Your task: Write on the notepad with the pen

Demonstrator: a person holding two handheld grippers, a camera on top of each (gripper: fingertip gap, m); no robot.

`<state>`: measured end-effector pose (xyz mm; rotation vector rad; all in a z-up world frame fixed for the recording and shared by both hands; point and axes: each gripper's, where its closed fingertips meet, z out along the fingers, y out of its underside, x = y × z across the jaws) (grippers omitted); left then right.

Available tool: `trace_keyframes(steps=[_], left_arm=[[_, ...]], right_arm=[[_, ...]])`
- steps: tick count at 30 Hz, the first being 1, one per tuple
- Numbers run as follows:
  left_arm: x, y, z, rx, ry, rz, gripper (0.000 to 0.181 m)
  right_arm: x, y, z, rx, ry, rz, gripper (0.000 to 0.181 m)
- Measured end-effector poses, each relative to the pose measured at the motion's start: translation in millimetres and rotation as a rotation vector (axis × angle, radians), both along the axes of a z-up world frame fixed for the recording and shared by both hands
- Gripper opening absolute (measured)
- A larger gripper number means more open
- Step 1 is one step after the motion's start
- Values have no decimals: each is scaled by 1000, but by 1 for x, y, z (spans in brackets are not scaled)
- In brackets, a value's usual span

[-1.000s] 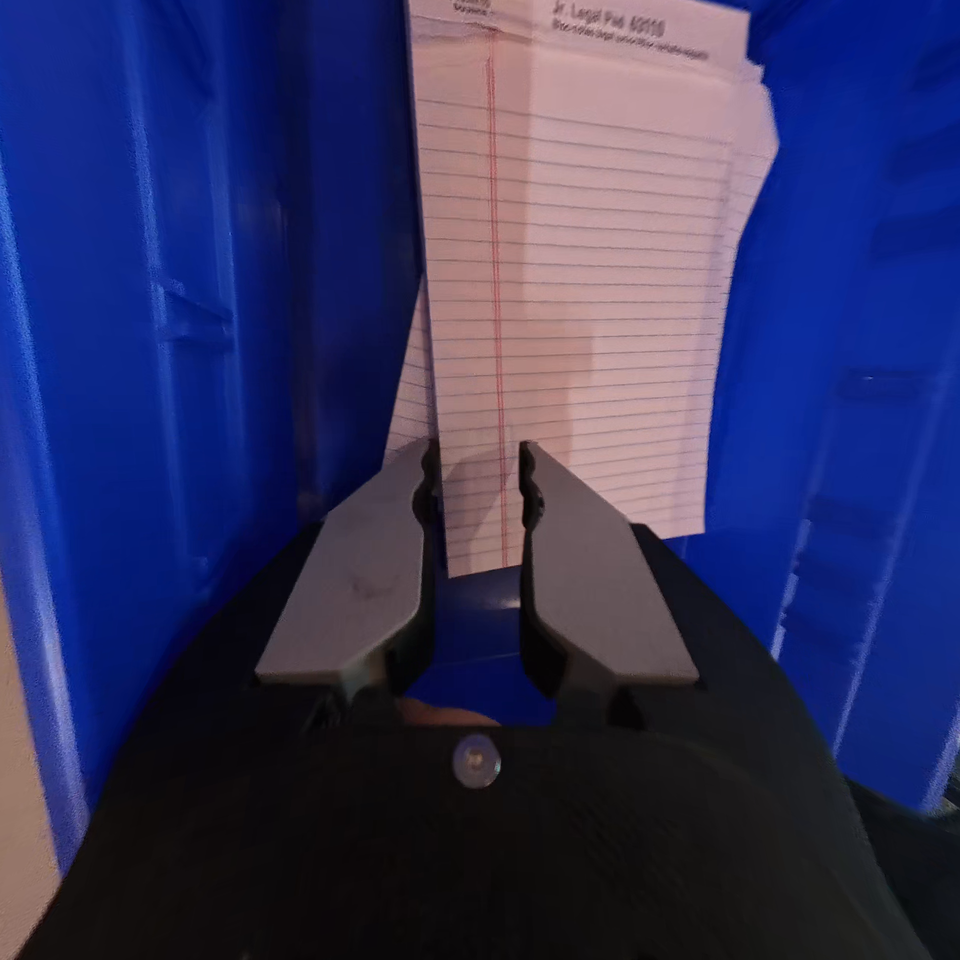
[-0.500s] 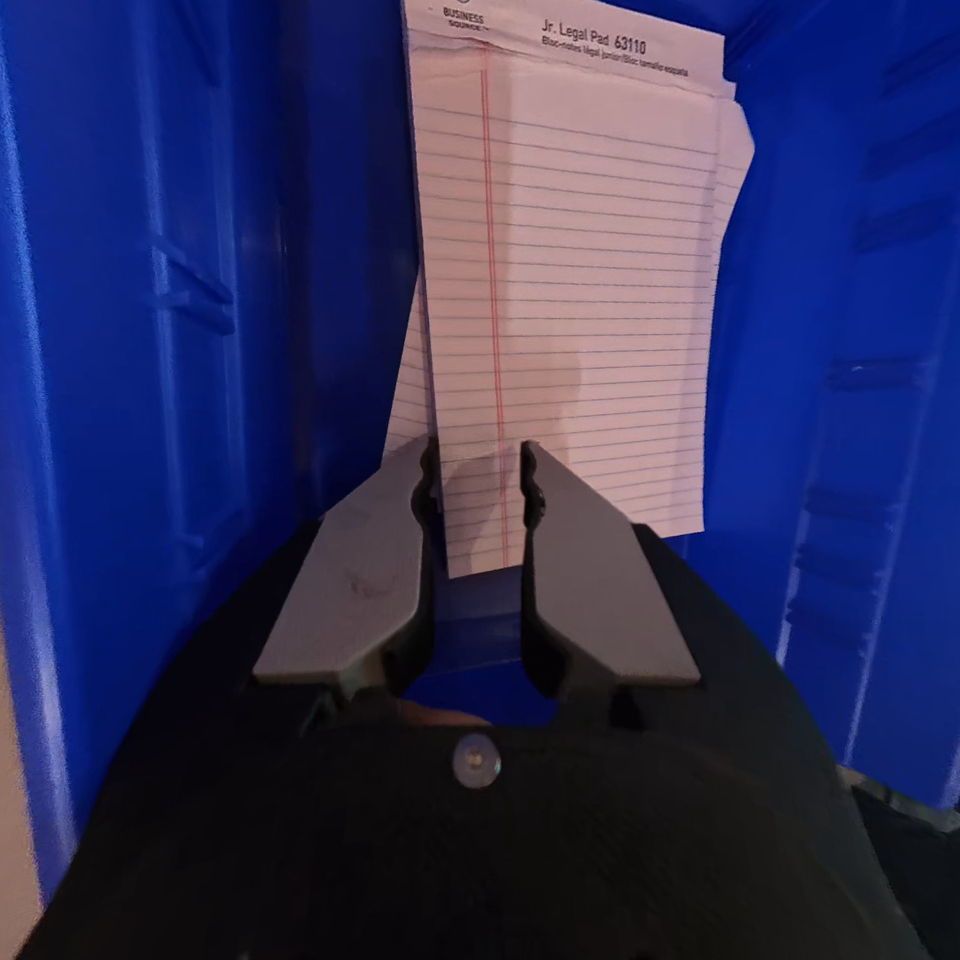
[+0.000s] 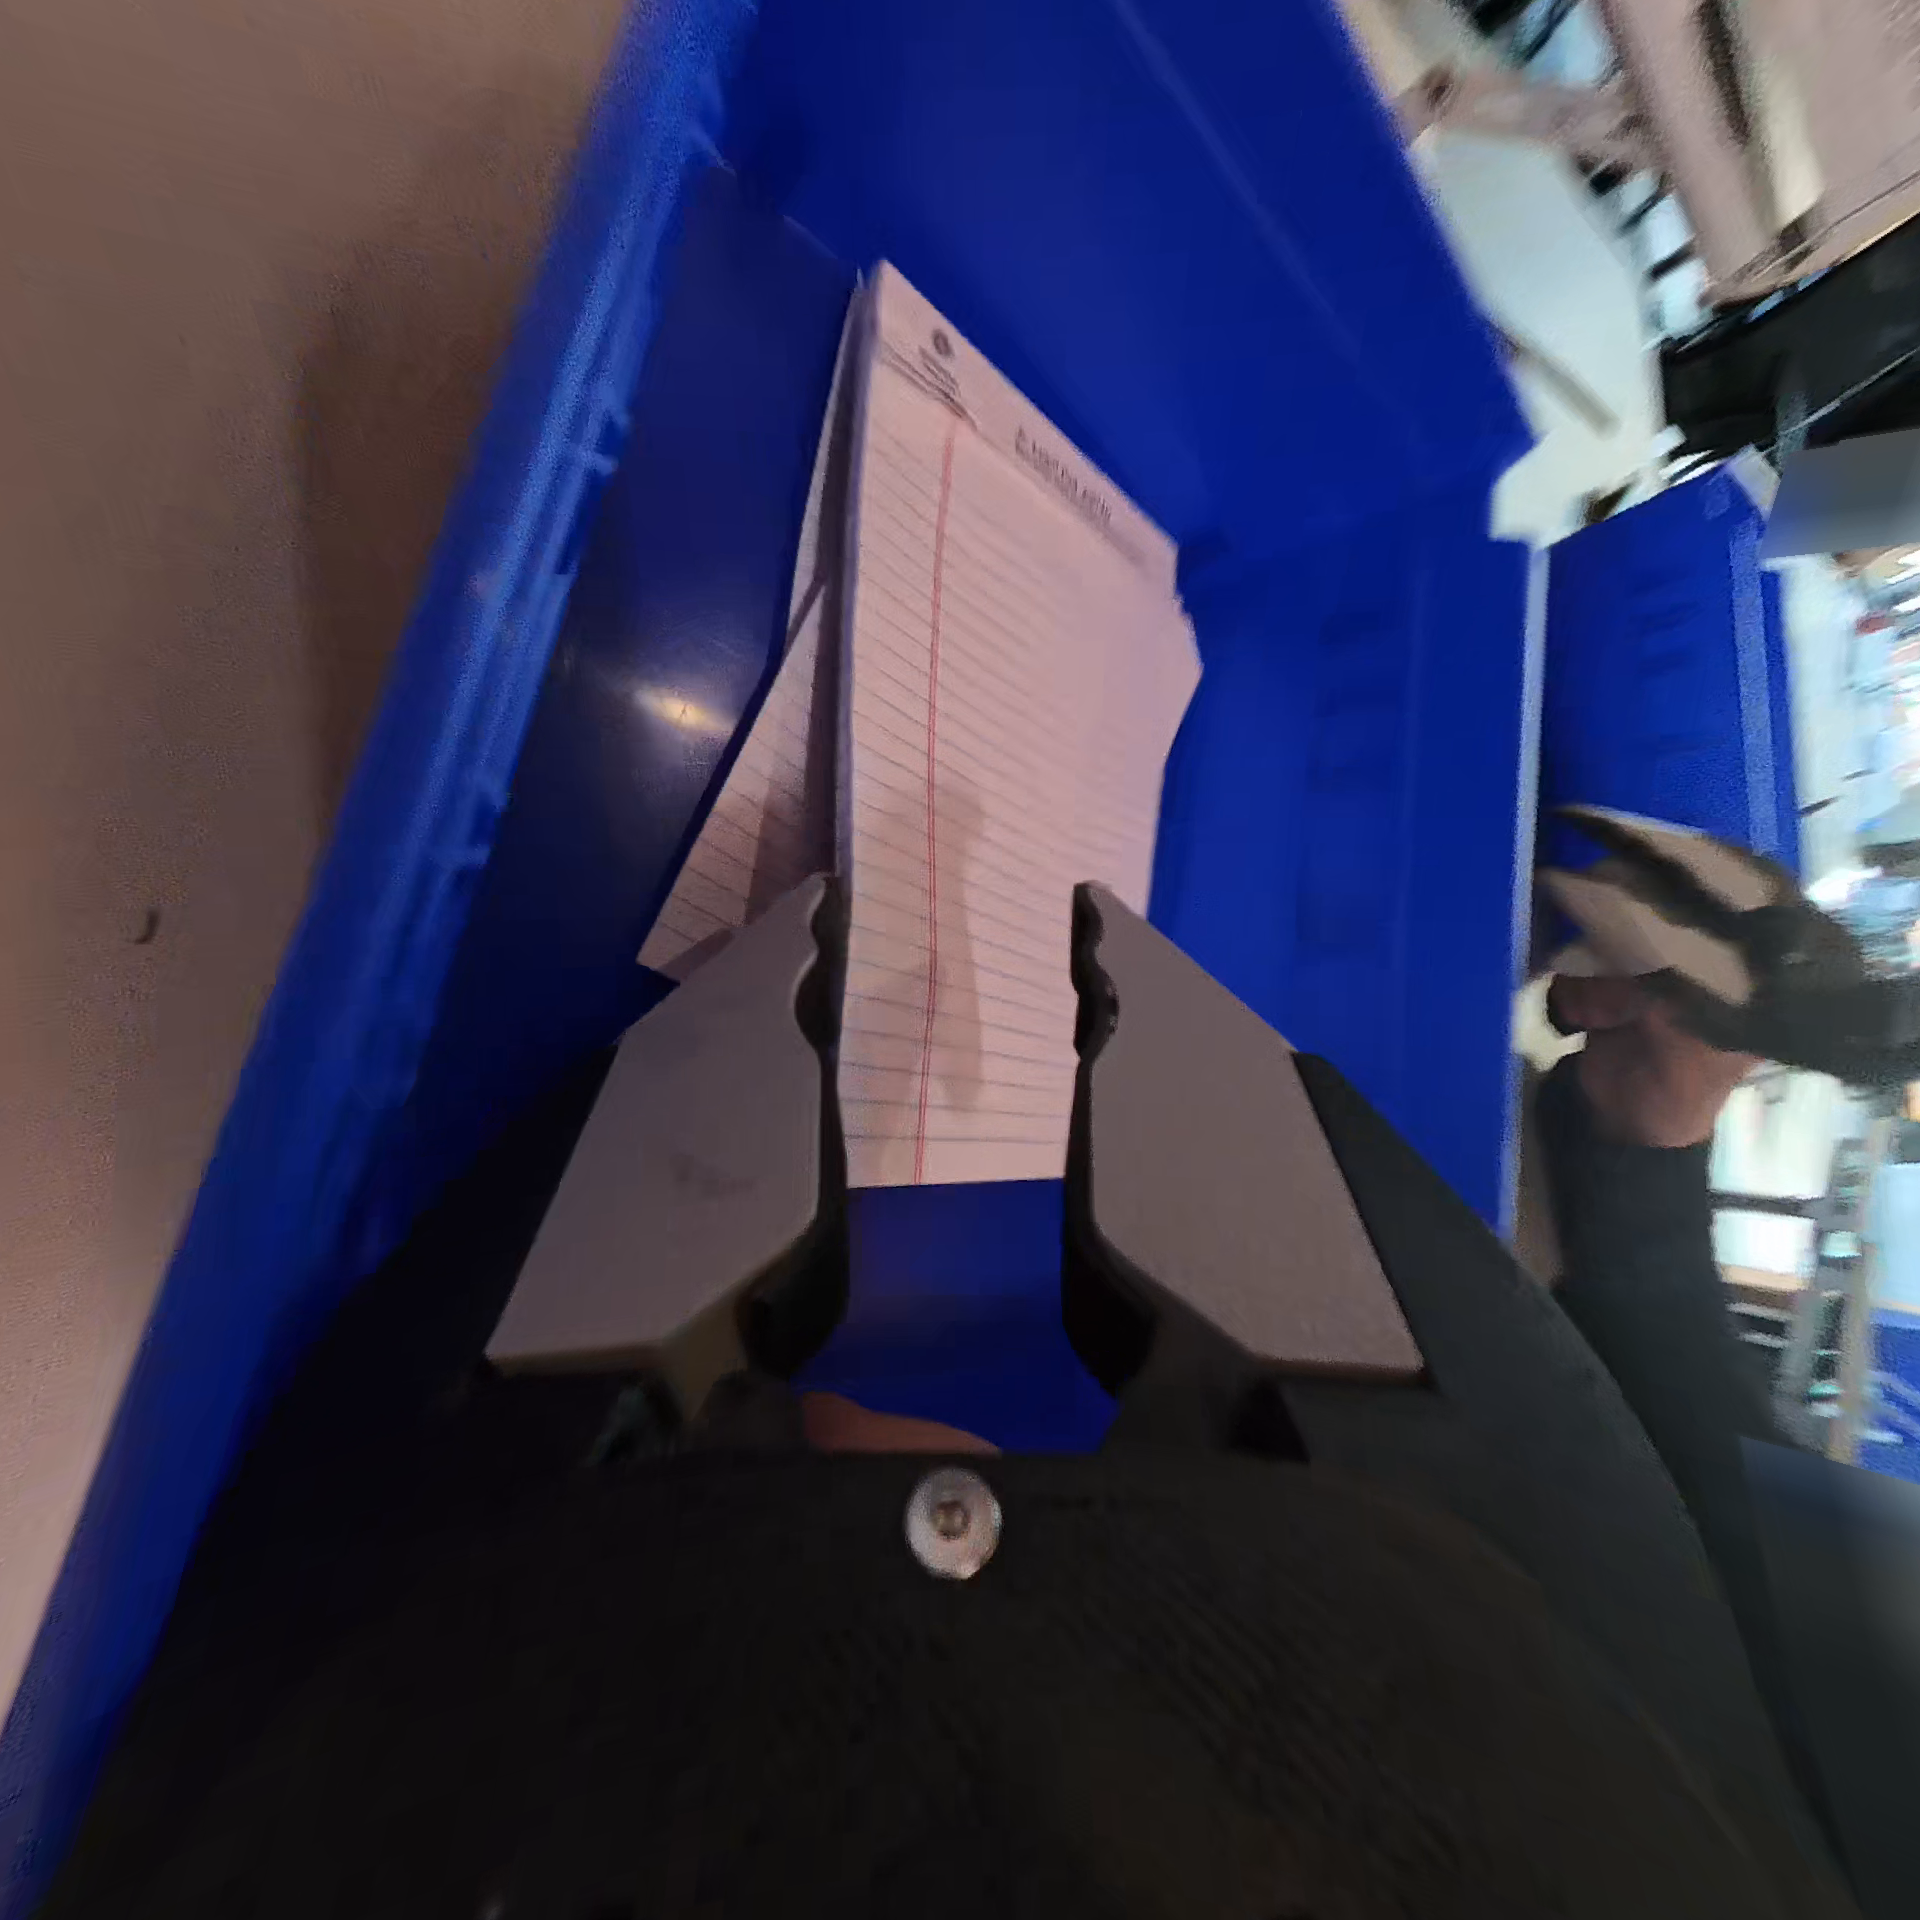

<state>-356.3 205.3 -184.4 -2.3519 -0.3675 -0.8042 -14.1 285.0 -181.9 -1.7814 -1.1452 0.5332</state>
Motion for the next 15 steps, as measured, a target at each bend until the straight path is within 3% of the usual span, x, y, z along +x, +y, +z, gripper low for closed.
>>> trace_keyframes(steps=[2, 4, 7, 10, 15], left_arm=[[3, 4, 20, 85, -159, 18, 17], [7, 3, 29, 129, -216, -3, 3], [5, 3, 15, 77, -139, 4, 26], [17, 0, 5, 33, -109, -67, 32], [33, 3, 7, 39, -128, -128, 25]], right_arm=[[0, 0, 1, 4, 3, 1, 28], [0, -1, 2, 6, 1, 3, 28], [-1, -2, 1, 11, -5, 8, 28], [-2, -3, 1, 20, -12, 11, 28], [-2, -3, 2, 20, -9, 11, 28]])
